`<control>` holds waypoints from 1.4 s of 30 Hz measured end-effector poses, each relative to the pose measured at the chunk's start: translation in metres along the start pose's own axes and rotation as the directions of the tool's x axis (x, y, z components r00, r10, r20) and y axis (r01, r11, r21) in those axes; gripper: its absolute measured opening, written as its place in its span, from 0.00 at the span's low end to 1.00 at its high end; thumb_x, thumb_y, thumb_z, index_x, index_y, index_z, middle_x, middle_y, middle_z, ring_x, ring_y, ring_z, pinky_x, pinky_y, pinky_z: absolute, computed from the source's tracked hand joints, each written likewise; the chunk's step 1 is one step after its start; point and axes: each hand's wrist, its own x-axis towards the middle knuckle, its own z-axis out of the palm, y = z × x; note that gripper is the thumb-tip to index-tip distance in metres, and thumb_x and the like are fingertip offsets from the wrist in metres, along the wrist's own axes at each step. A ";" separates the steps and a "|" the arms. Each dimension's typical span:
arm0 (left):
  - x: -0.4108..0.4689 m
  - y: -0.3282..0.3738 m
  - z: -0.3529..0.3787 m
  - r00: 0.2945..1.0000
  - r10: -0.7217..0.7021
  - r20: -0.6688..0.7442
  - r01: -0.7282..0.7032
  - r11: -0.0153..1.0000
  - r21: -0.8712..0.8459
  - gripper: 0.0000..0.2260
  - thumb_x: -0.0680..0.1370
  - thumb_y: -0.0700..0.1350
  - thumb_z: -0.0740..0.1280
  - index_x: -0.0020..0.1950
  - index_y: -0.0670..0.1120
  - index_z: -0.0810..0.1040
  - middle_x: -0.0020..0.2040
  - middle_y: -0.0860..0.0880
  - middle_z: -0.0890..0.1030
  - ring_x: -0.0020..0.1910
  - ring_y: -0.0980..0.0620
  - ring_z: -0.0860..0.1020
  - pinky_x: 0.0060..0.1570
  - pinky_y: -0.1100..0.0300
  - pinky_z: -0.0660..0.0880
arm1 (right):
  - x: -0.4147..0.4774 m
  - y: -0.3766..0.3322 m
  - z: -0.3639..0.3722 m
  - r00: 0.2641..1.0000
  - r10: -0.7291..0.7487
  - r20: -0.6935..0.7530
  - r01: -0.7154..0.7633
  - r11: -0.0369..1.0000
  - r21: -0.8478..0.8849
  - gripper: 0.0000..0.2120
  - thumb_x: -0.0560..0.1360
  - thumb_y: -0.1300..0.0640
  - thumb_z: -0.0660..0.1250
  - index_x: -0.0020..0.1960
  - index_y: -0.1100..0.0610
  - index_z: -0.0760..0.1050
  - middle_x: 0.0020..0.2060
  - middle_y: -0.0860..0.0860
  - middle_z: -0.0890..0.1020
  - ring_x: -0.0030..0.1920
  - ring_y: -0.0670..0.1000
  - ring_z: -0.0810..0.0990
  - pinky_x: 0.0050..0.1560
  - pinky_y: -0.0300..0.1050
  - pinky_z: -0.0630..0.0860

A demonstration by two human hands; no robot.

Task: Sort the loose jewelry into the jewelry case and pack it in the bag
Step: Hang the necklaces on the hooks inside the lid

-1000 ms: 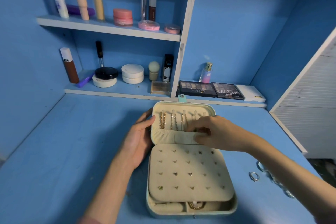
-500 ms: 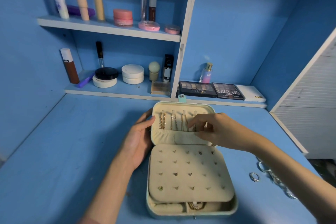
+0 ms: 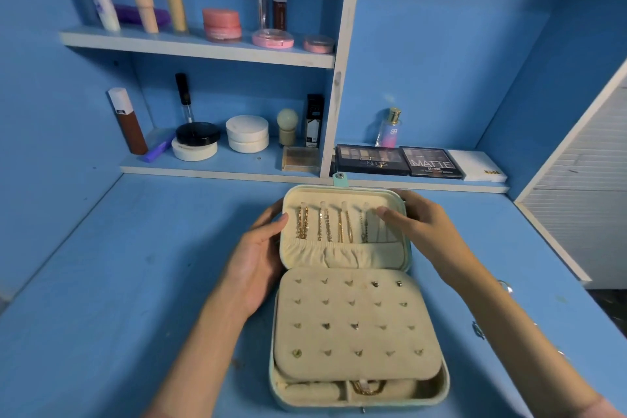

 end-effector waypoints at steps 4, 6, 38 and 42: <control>-0.001 0.000 0.000 1.000 -0.001 0.013 0.001 1.000 -0.004 0.21 0.73 0.42 0.63 0.66 0.47 0.74 0.56 0.46 0.83 0.49 0.51 0.82 0.42 0.58 0.80 | 0.003 0.000 0.004 0.997 0.069 -0.045 -0.061 0.984 0.168 0.08 0.72 0.58 0.71 0.52 0.55 0.79 0.43 0.54 0.83 0.42 0.49 0.79 0.42 0.37 0.73; -0.001 0.001 0.001 1.000 -0.004 0.013 0.005 1.000 -0.006 0.21 0.73 0.42 0.63 0.66 0.47 0.74 0.55 0.46 0.83 0.49 0.51 0.82 0.41 0.58 0.80 | 0.004 0.000 0.008 0.992 0.110 -0.065 -0.092 0.966 0.242 0.07 0.72 0.60 0.71 0.50 0.56 0.78 0.40 0.51 0.81 0.38 0.48 0.77 0.34 0.34 0.70; -0.005 -0.005 0.021 0.965 0.216 -0.147 -0.188 0.965 0.182 0.21 0.67 0.44 0.72 0.59 0.50 0.77 0.46 0.47 0.85 0.47 0.47 0.84 0.43 0.55 0.82 | 0.007 -0.009 0.021 0.975 -0.059 -0.215 0.108 0.970 0.219 0.11 0.67 0.55 0.75 0.43 0.55 0.73 0.32 0.47 0.77 0.29 0.44 0.72 0.29 0.35 0.69; -0.005 -0.005 0.025 0.948 0.276 -0.158 -0.239 0.946 0.217 0.14 0.71 0.43 0.70 0.57 0.50 0.77 0.43 0.49 0.85 0.45 0.50 0.84 0.43 0.56 0.82 | 0.005 -0.011 0.021 0.970 -0.109 -0.218 0.161 0.958 0.238 0.11 0.68 0.56 0.75 0.41 0.54 0.72 0.30 0.48 0.75 0.26 0.46 0.69 0.25 0.37 0.66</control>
